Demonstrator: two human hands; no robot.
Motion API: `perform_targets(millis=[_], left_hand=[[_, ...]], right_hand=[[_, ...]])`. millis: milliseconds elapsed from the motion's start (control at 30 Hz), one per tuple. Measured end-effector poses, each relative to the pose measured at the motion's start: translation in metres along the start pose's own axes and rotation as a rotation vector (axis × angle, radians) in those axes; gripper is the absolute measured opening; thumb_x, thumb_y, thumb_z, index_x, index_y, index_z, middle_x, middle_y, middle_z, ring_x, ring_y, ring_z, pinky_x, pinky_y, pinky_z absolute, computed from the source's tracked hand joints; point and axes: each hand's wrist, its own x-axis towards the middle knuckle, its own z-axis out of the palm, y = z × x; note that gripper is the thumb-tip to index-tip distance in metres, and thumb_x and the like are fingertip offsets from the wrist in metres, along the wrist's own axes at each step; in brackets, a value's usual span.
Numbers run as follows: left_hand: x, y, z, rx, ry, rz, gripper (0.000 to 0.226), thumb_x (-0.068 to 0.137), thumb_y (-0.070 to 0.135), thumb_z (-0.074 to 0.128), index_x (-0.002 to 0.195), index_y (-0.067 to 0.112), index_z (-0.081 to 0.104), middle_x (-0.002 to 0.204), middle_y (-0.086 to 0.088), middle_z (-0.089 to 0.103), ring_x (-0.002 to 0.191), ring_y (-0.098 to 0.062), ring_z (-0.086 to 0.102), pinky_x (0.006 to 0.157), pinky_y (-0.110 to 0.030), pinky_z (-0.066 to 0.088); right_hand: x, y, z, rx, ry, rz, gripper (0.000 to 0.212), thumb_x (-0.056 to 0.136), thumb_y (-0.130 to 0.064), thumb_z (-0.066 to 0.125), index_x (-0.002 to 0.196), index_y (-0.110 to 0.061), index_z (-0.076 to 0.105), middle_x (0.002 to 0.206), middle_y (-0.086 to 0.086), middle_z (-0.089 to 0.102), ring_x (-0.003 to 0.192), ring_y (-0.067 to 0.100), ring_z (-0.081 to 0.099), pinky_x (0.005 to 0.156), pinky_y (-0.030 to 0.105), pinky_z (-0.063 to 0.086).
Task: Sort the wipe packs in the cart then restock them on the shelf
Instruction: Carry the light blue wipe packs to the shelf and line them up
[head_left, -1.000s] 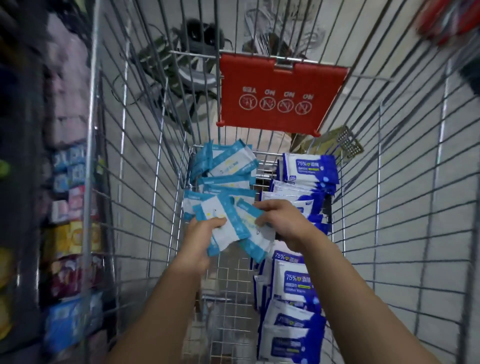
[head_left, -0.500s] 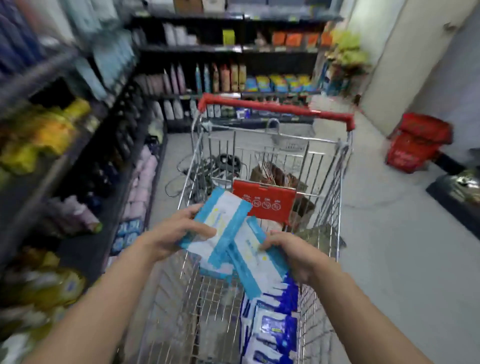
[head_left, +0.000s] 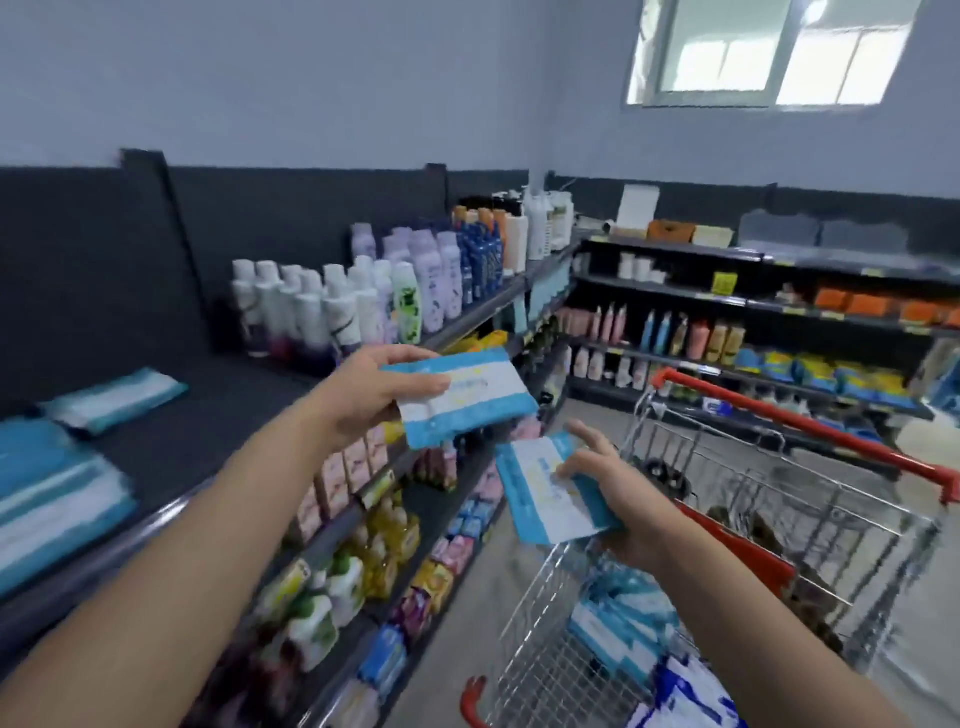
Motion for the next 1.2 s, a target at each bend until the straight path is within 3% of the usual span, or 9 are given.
perform_targets(millis=[267,400,467,567,733,933,1033,1133,1200], left_hand=[[-0.061,-0.006,-0.164,0.184,0.227,-0.09,0.027,0.076,-0.006,0.07,0.098,0.009,0.066,0.087,-0.006,0.072,0.069,-0.01,0.068,0.063,-0.019,0.055],[-0.07,-0.026,-0.245,0.168,0.381,-0.177,0.028,0.08,-0.007,0.067,0.101,0.012,0.064,0.104,-0.011,0.067,0.087,-0.02,0.065,0.08,-0.035,0.053],[-0.073,-0.036,-0.277,0.184,0.479,-0.21,0.034,0.08,-0.003,0.07,0.108,0.014,0.063,0.109,-0.012,0.064,0.09,-0.016,0.063,0.072,-0.029,0.051],[-0.074,-0.048,-0.309,0.144,0.601,-0.243,0.03,0.082,-0.003,0.067,0.105,0.016,0.064,0.082,-0.001,0.068,0.066,-0.007,0.066,0.07,-0.029,0.05],[-0.06,-0.057,-0.343,0.294,0.654,-0.31,0.034,0.08,0.003,0.071,0.113,0.011,0.063,0.111,-0.008,0.066,0.101,-0.025,0.065,0.095,-0.039,0.049],[-0.02,-0.056,-0.365,0.51,0.664,-0.389,0.022,0.083,0.005,0.066,0.102,0.015,0.067,0.097,-0.005,0.068,0.079,-0.013,0.059,0.07,-0.022,0.045],[0.0,-0.061,-0.373,0.592,0.69,-0.45,0.025,0.082,0.007,0.068,0.105,0.015,0.065,0.095,-0.001,0.064,0.085,-0.015,0.057,0.078,-0.025,0.045],[0.012,-0.069,-0.383,0.53,0.714,-0.477,0.022,0.081,0.006,0.07,0.1,0.016,0.067,0.099,-0.004,0.068,0.089,-0.018,0.061,0.087,-0.031,0.048],[0.016,-0.073,-0.388,0.467,0.697,-0.466,0.023,0.079,0.008,0.073,0.098,0.02,0.068,0.105,-0.004,0.07,0.093,-0.017,0.064,0.092,-0.032,0.047]], right_hand=[[0.051,-0.026,0.155,-0.028,-0.179,0.013,0.034,0.085,-0.008,0.051,0.115,-0.021,0.057,0.111,0.012,0.057,0.079,0.024,0.061,0.051,0.029,0.053],[0.092,-0.02,0.222,0.134,-0.159,0.012,0.014,0.085,-0.009,0.066,0.089,-0.008,0.053,0.079,0.011,0.063,0.056,0.018,0.062,0.058,0.034,0.056],[0.113,-0.014,0.247,0.228,-0.151,0.035,0.021,0.082,-0.004,0.069,0.082,-0.008,0.048,0.069,0.009,0.063,0.053,0.015,0.063,0.053,0.026,0.055],[0.141,-0.007,0.277,0.248,-0.157,0.093,0.025,0.08,0.007,0.065,0.077,-0.008,0.046,0.096,0.023,0.064,0.079,0.027,0.067,0.054,0.025,0.058],[0.193,0.0,0.317,0.071,-0.308,0.101,0.047,0.079,0.013,0.059,0.116,-0.013,0.048,0.103,0.021,0.063,0.086,0.034,0.066,0.065,0.039,0.058],[0.267,-0.003,0.356,-0.385,-0.578,-0.016,0.026,0.072,0.008,0.062,0.093,-0.007,0.061,0.09,0.011,0.069,0.077,0.027,0.067,0.069,0.043,0.057],[0.31,-0.008,0.373,-0.497,-0.634,-0.114,0.015,0.074,-0.006,0.077,0.081,0.001,0.066,0.079,0.016,0.071,0.069,0.024,0.064,0.07,0.041,0.053],[0.345,-0.006,0.391,-0.659,-0.639,-0.308,0.031,0.065,-0.035,0.085,0.069,-0.009,0.068,0.059,-0.006,0.063,0.057,0.008,0.052,0.06,0.025,0.041],[0.36,-0.005,0.406,-0.623,-0.652,-0.387,0.035,0.061,-0.036,0.087,0.082,-0.014,0.07,0.072,-0.009,0.065,0.066,0.005,0.056,0.067,0.022,0.045]])
